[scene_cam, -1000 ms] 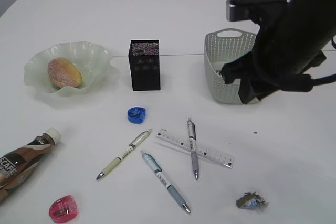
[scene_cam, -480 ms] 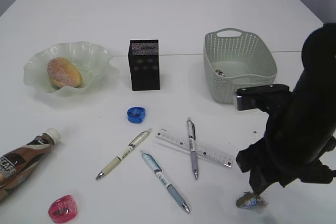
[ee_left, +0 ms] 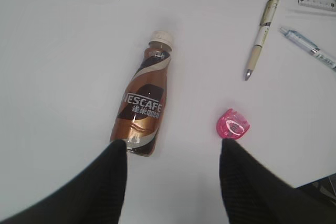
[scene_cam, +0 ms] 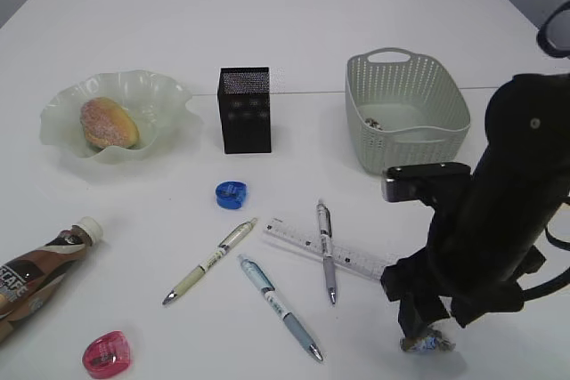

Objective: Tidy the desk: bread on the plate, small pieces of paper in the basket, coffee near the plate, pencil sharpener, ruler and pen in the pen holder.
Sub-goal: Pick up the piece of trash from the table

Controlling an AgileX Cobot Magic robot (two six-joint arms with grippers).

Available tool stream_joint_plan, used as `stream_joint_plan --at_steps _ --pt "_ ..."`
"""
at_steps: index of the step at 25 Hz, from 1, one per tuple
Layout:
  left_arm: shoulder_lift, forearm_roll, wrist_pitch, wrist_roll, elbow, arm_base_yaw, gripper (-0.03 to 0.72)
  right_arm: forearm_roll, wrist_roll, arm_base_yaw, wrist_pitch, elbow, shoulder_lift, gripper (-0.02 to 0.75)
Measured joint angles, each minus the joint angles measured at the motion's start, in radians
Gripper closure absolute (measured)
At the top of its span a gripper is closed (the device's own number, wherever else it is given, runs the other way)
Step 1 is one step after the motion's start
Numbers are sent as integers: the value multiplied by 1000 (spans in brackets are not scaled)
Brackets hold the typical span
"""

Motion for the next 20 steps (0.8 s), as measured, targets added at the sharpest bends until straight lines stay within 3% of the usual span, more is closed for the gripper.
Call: stream_joint_plan --at_steps 20 --pt "0 -2 -9 0 0 0 272 13 -2 0 -58 0 155 266"
